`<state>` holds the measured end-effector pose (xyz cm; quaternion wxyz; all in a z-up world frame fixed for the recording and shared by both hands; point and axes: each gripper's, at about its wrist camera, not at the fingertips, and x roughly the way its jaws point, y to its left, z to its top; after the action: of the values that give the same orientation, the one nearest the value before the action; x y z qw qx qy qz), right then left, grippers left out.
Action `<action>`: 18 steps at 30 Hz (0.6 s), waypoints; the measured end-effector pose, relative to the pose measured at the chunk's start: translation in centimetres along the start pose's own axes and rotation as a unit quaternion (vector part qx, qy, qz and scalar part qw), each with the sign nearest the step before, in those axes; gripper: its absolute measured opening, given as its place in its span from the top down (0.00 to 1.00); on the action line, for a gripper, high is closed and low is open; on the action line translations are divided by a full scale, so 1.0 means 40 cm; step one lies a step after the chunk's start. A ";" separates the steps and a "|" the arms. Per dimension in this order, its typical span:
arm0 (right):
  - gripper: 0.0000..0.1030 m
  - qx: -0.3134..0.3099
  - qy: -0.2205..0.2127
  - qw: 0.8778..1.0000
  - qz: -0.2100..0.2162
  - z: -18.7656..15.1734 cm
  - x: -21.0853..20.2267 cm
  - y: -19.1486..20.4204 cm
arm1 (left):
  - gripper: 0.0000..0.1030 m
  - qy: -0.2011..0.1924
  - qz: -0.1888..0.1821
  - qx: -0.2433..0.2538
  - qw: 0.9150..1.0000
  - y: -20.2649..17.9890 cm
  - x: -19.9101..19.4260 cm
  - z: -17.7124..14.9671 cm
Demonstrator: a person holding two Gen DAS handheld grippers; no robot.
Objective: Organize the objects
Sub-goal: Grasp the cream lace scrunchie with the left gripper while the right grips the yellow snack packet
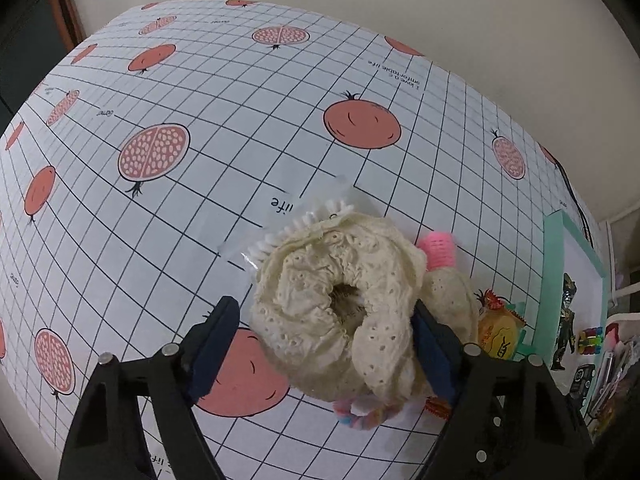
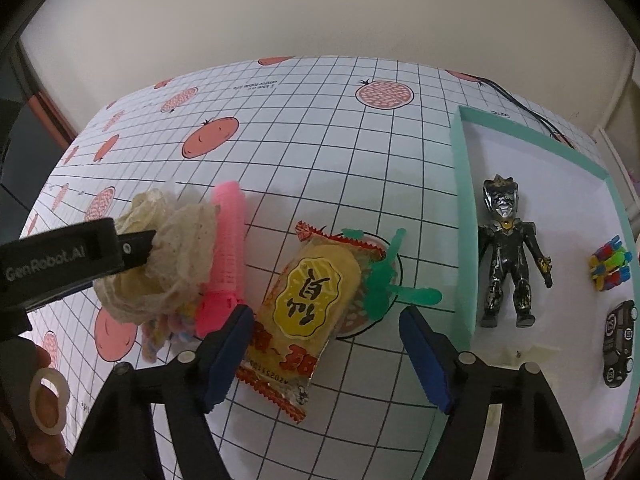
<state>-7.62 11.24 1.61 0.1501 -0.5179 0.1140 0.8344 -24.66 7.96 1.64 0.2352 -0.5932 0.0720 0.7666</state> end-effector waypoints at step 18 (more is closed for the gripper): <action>0.53 0.006 0.012 1.000 0.002 -0.004 0.016 -0.005 | 0.48 -0.002 -0.008 -0.005 1.000 0.001 -0.003 -0.001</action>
<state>-7.67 11.45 0.94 0.1497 -0.5270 0.1221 0.8276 -24.64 7.87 1.75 0.2379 -0.5937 0.0630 0.7661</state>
